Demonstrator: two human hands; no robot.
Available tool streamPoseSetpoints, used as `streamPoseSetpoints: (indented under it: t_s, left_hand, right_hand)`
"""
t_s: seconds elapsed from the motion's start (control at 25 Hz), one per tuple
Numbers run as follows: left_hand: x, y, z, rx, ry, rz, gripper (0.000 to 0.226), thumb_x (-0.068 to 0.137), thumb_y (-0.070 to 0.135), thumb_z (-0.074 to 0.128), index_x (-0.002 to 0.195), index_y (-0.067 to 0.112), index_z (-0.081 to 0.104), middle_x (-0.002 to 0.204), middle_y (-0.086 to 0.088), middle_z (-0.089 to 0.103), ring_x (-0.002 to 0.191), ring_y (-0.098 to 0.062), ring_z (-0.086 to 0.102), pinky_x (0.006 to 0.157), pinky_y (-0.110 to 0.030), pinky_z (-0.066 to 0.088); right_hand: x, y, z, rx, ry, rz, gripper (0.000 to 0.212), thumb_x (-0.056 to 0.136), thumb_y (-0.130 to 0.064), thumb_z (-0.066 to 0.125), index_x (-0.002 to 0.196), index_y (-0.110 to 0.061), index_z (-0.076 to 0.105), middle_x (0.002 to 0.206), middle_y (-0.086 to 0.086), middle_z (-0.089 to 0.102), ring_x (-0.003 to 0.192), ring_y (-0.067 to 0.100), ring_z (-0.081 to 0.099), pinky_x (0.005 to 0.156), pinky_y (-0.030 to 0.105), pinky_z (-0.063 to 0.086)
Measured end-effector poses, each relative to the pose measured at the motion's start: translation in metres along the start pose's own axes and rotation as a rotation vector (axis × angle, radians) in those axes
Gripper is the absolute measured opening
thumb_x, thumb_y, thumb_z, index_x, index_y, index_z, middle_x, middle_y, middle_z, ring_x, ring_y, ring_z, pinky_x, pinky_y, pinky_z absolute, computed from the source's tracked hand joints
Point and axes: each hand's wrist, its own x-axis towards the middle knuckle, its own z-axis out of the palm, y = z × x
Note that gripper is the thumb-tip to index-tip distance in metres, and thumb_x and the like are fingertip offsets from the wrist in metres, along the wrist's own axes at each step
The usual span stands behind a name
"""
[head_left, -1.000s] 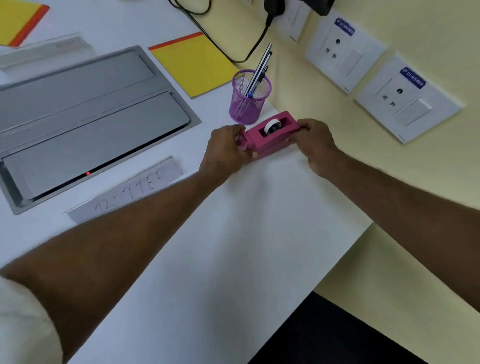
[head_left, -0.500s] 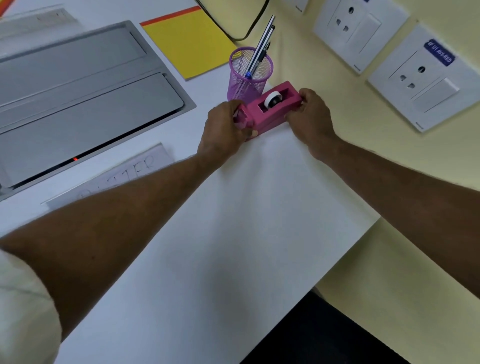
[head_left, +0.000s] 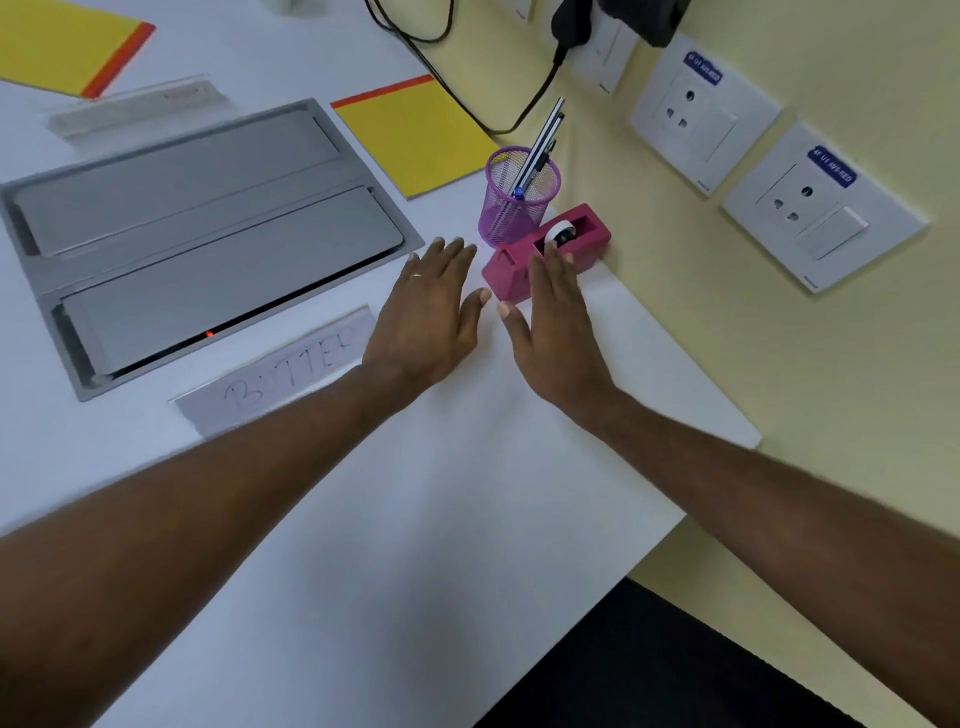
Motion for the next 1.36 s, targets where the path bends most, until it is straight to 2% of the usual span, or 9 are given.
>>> streamPoseSetpoints:
  t_s: [0.12, 0.24, 0.52, 0.72, 1.12, 1.36]
  left_hand:
    - [-0.031, -0.015, -0.03, 0.093, 0.022, 0.035, 0.055, 0.108, 0.036, 0.035, 0.156, 0.01, 0.031, 0.164, -0.011, 0.03, 0.155, -0.027, 0.019, 0.128, -0.046, 0.015]
    - [-0.058, -0.038, -0.067, 0.157, 0.049, 0.017, 0.053, 0.106, 0.032, 0.041, 0.155, 0.013, 0.034, 0.165, -0.009, 0.028, 0.156, -0.027, 0.016, 0.128, -0.047, 0.014]
    - [-0.142, -0.121, -0.164, 0.176, 0.163, -0.1, 0.054, 0.107, 0.039, 0.036, 0.156, 0.016, 0.033, 0.167, -0.006, 0.025, 0.157, -0.023, 0.011, 0.129, -0.044, 0.008]
    - [-0.229, -0.214, -0.225, 0.18, 0.188, -0.201, 0.054, 0.108, 0.038, 0.035, 0.157, 0.016, 0.03, 0.167, -0.003, 0.023, 0.158, -0.02, 0.008, 0.129, -0.045, 0.008]
    - [-0.333, -0.39, -0.326, 0.187, 0.239, -0.369, 0.054, 0.107, 0.036, 0.038, 0.156, 0.013, 0.034, 0.166, -0.006, 0.025, 0.157, -0.023, 0.011, 0.128, -0.048, 0.011]
    - [-0.362, -0.484, -0.346, 0.193, 0.227, -0.435, 0.053, 0.106, 0.031, 0.043, 0.153, 0.008, 0.038, 0.164, -0.011, 0.03, 0.156, -0.026, 0.017, 0.126, -0.05, 0.017]
  right_hand:
    - [-0.01, -0.039, -0.004, -0.022, -0.015, -0.09, 0.065, 0.105, -0.037, 0.041, 0.156, -0.003, 0.021, 0.167, 0.014, 0.012, 0.156, 0.028, 0.007, 0.126, 0.043, 0.016]
    - [-0.019, -0.087, -0.009, -0.02, -0.057, -0.153, 0.065, 0.106, -0.039, 0.036, 0.158, -0.007, 0.017, 0.168, 0.011, 0.006, 0.156, 0.025, 0.002, 0.126, 0.044, 0.014]
    - [-0.033, -0.228, 0.014, 0.054, -0.13, -0.27, 0.064, 0.105, -0.042, 0.035, 0.159, -0.014, 0.013, 0.169, 0.002, 0.0, 0.156, 0.017, -0.004, 0.127, 0.039, 0.008]
    - [-0.055, -0.353, 0.058, 0.113, -0.176, -0.311, 0.066, 0.105, -0.044, 0.032, 0.16, -0.016, 0.009, 0.169, 0.001, -0.003, 0.156, 0.016, -0.006, 0.127, 0.043, 0.008]
    - [-0.088, -0.557, 0.168, 0.236, -0.343, -0.432, 0.066, 0.105, -0.043, 0.035, 0.16, -0.017, 0.009, 0.169, -0.003, -0.005, 0.155, 0.01, -0.007, 0.128, 0.037, 0.006]
    - [-0.096, -0.63, 0.236, 0.343, -0.465, -0.325, 0.064, 0.105, -0.043, 0.035, 0.16, -0.02, 0.011, 0.169, -0.006, -0.003, 0.155, 0.009, -0.004, 0.122, 0.028, 0.005]
